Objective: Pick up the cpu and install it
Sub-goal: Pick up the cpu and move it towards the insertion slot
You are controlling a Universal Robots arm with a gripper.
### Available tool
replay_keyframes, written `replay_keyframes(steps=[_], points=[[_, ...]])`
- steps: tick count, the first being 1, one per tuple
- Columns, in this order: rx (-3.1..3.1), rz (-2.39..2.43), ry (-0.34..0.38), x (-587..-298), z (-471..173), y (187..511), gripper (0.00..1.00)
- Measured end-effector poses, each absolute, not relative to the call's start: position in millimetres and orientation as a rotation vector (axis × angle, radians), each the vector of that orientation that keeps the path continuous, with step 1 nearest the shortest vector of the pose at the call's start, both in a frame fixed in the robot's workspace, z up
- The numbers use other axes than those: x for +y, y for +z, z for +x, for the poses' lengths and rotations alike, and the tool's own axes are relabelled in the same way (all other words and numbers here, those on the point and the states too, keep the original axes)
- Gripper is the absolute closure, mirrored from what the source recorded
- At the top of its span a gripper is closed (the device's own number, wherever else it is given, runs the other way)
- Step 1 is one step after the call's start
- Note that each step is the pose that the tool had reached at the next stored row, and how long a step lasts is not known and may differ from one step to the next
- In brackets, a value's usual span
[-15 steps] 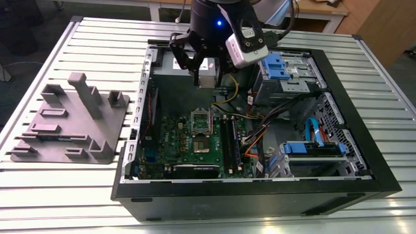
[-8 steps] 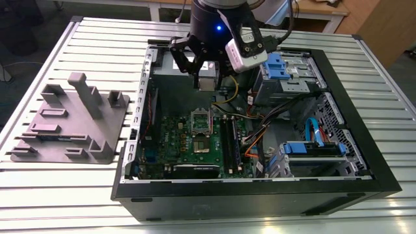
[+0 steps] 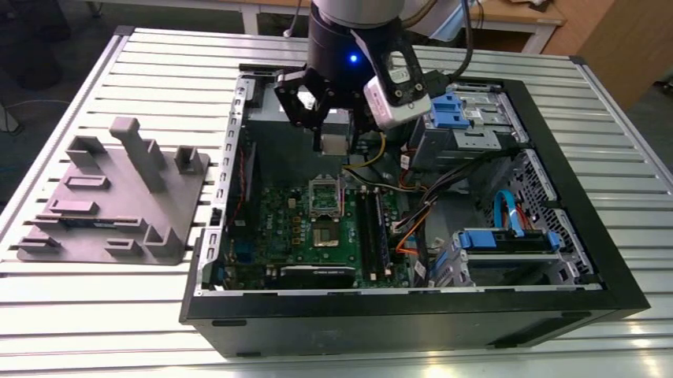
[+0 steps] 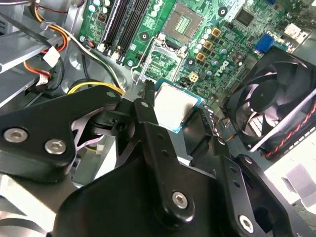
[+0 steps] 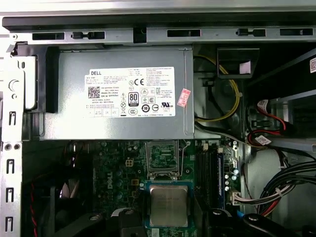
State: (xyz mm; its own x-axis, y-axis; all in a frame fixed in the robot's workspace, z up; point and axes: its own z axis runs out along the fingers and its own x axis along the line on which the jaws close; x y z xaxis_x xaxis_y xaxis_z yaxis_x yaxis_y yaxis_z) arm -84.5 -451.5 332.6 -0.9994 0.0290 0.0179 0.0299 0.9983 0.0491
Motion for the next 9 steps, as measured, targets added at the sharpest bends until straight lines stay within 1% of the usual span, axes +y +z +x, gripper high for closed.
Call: replay_keyframes(steps=[9], points=[[-3.123,-0.046,-0.078,-457,-85,316,0.53]])
